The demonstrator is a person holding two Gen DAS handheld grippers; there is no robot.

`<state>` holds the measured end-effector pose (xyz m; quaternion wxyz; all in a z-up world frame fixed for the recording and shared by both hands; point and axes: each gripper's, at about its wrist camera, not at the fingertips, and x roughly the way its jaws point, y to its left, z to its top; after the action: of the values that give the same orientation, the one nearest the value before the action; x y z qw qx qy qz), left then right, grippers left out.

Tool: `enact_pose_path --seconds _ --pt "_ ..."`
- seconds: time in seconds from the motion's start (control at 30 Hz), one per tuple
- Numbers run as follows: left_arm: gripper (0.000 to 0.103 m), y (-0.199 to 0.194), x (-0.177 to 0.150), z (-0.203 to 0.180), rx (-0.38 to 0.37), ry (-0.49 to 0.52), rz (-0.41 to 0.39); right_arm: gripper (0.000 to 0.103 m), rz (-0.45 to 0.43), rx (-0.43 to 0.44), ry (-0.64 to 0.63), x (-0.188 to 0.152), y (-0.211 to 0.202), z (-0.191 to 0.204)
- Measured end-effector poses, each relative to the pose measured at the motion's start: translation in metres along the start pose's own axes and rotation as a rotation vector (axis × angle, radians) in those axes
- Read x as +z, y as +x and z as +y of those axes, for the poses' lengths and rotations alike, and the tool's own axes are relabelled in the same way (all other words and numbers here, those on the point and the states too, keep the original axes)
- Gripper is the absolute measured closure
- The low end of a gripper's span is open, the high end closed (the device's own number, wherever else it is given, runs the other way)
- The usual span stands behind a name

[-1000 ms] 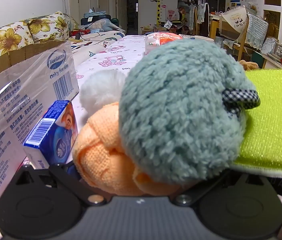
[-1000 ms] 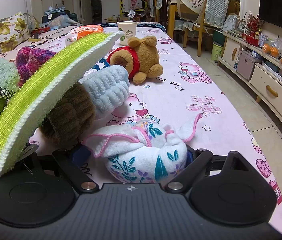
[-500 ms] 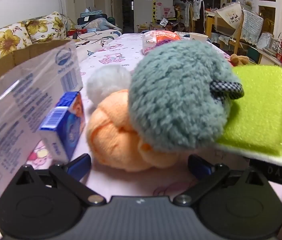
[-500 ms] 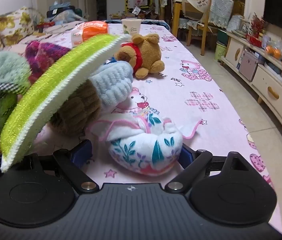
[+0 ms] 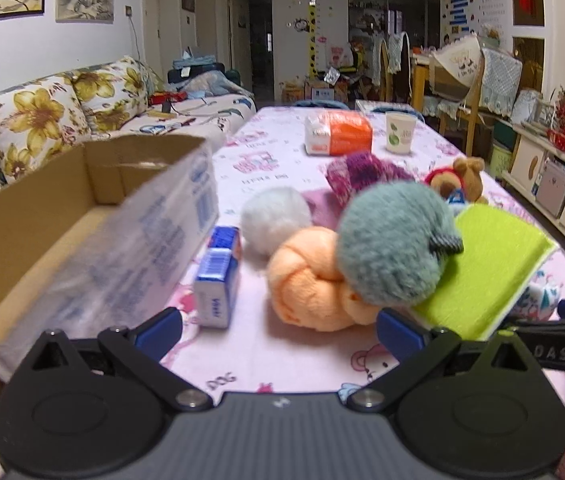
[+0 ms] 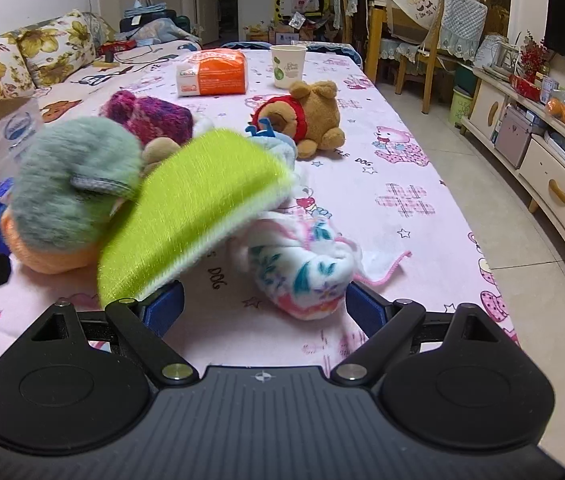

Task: Organize soft objects
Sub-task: 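Pull both tools back from the pile of soft toys and reposition, then grasp the teal knit ball with the left tool while the right tool grasps the green sponge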

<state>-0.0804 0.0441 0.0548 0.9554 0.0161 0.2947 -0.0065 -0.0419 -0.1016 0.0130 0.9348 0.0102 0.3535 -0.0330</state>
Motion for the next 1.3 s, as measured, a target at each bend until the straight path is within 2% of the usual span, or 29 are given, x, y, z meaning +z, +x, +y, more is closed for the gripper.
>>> enact_pose_path --seconds 0.1,0.23,0.63,0.83,1.3 --pt "0.001 -0.015 0.001 0.008 0.014 -0.007 -0.022 0.0 0.002 0.014 -0.006 -0.003 -0.002 0.003" --pt "0.001 -0.033 0.0 0.024 0.047 -0.017 -0.054 0.0 -0.038 -0.002 -0.04 -0.009 -0.016 0.012" --pt "0.001 -0.08 -0.001 0.059 0.183 -0.04 -0.133 0.0 -0.088 0.072 -0.086 -0.016 -0.045 0.039" --pt "0.001 -0.105 0.001 0.077 0.213 -0.07 -0.189 0.0 -0.138 0.12 -0.108 -0.015 -0.065 0.049" --pt "0.001 -0.135 0.0 0.102 0.27 -0.09 -0.24 0.0 -0.215 0.241 -0.182 -0.016 -0.096 0.065"
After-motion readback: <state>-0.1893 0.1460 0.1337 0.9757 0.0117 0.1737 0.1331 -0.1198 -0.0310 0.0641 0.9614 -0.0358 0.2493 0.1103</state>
